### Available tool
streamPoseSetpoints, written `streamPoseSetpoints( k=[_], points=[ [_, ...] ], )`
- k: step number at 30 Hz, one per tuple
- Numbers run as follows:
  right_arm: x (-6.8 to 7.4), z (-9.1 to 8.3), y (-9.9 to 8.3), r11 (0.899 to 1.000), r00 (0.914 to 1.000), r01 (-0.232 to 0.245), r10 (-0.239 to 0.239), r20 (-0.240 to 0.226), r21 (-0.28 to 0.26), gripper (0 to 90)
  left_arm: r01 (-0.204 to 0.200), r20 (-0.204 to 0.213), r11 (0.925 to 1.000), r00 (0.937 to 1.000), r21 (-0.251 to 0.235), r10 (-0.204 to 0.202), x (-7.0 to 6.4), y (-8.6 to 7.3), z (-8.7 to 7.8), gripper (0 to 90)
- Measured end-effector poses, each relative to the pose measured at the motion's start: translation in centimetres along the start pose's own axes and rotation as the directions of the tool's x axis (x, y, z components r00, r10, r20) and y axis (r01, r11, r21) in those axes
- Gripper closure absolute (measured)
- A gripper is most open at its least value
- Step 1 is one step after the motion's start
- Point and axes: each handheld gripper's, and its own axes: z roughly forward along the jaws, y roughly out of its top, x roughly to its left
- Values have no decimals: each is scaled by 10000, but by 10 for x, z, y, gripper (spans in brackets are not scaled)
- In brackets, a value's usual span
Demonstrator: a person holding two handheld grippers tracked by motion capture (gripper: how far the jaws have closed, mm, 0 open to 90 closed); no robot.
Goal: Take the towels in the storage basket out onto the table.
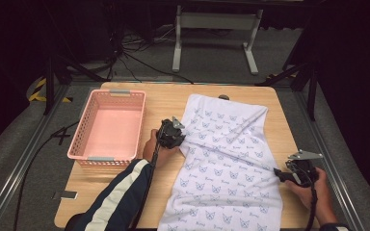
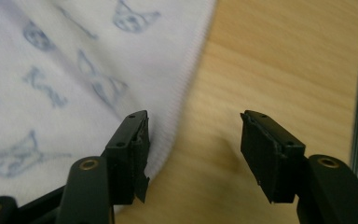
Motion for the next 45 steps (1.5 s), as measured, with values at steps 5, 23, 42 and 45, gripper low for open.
streamPoseSetpoints(
  k=[5,23,42,45],
  points=[
    [2,-2,2,9987,9999,155,-152,58,-483,444,177,-18,9998,9998,-61,-177,-3,-2,-6,664],
    [46,38,47,9837,9790,1378,-1531,-1348,-1158,408,-259,1085,9919,9933,-1247,396,-33,-21,-49,694],
    [42,32,39,9806,9820,1588,-1689,-849,-1152,443,-64,1755,9902,9840,-1396,311,-39,-8,-13,657],
    [42,31,38,9786,9797,1727,-1825,-834,-1119,443,203,1906,9895,9816,-1431,75,-37,-6,-9,658]
  ],
)
